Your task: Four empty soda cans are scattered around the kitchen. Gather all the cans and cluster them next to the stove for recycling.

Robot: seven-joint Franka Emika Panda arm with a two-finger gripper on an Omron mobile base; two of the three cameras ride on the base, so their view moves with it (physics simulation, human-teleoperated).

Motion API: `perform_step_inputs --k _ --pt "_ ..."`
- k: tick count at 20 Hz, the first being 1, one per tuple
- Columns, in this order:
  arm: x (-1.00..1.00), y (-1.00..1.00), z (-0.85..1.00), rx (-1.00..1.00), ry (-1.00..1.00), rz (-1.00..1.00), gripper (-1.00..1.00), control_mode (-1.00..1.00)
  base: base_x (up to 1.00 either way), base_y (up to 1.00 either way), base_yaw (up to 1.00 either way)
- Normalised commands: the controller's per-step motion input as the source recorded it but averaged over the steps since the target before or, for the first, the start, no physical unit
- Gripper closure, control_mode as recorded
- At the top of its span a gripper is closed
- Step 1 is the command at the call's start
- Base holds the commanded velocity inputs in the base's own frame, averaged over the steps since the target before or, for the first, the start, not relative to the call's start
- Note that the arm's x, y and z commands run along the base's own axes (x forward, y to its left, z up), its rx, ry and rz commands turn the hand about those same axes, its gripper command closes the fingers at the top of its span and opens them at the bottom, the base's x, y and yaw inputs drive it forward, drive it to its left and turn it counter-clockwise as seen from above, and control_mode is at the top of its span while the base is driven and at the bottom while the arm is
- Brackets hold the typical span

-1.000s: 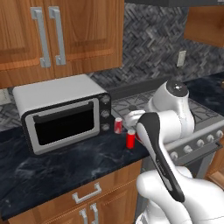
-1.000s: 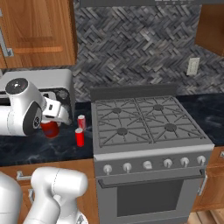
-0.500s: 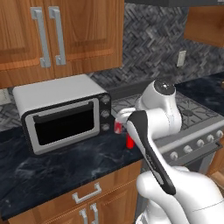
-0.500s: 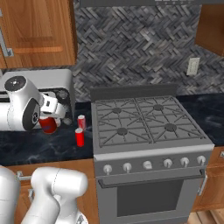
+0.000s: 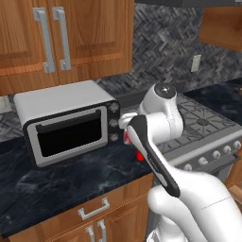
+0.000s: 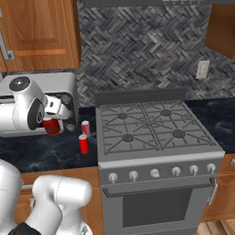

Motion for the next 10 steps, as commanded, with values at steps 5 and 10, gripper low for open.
perform_step_inputs --k 5,10 --pt "0.34 0.00 -0.22 0.00 0.03 0.02 1.00 -1.00 0.00 0.00 0.00" --pt "0.34 0.01 -0.26 0.00 0.04 0.02 1.00 -1.00 0.00 0.00 0.00"
